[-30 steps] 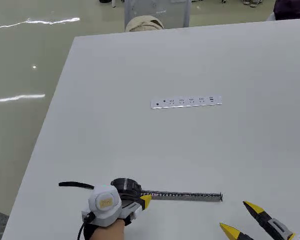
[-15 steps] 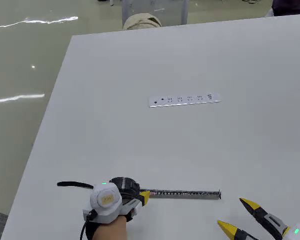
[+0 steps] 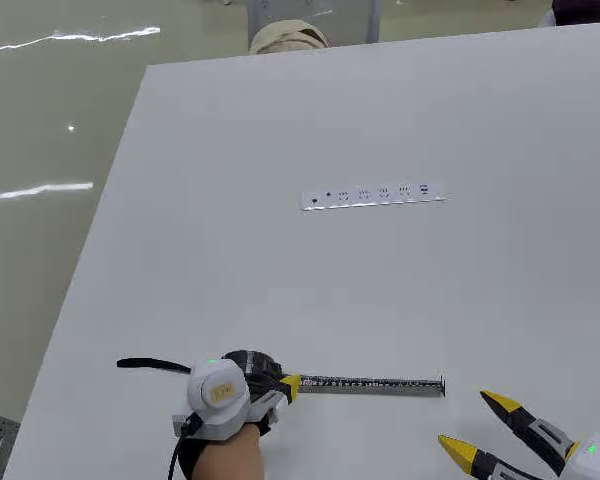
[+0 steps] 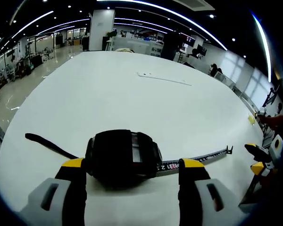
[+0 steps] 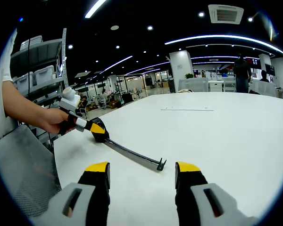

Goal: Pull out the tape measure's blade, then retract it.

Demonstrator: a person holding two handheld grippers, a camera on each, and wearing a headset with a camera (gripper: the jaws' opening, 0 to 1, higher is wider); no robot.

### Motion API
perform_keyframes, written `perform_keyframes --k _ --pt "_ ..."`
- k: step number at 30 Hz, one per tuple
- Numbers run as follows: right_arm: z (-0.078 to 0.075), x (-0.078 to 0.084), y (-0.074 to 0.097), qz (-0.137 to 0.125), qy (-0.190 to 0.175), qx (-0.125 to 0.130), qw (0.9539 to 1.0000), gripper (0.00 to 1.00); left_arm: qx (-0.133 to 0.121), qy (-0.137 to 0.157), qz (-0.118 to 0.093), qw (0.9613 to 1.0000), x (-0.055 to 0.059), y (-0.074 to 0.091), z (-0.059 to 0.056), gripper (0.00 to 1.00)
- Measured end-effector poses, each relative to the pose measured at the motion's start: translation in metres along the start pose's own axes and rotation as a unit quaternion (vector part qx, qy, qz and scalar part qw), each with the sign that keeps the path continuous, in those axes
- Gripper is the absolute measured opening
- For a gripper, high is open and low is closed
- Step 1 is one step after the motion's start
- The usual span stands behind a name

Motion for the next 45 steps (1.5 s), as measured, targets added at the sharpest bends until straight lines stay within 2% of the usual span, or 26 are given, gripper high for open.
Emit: perform_keyframes --k 18,25,34,45 --pt "-0.017 0.004 -0.007 0.015 -0.009 -0.027 0.9995 0.53 -0.028 0.009 0.008 0.9995 -0.002 -0.003 -0.002 0.79" --pt "-0.023 0.003 -0.011 0.017 -0.012 -0.044 0.9988 0.53 -0.041 0.019 0.007 0.9990 -0.003 -0.004 -0.002 0.77" --pt "-0.029 0.000 -0.023 0.028 -0.015 -0.079 0.9964 0.49 -0.051 0.027 0.003 0.9983 -0.004 -0.005 -0.001 0.74" --pt "-0.032 0.007 -0.031 0.046 -0.025 -0.107 0.9929 0.46 -0.059 0.033 0.001 0.9977 -0.003 -0.004 -0.001 0.73"
Point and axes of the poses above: the centre of the closed fingertips' face, and the gripper's own axes: y roughly backward along the fingers, z roughly to its left, x roughly out of its underside, the point moved 7 cm from there along y, roughly backward along the fingers, and after that the axes turned 11 degrees about -z, right-handed, at the moved point
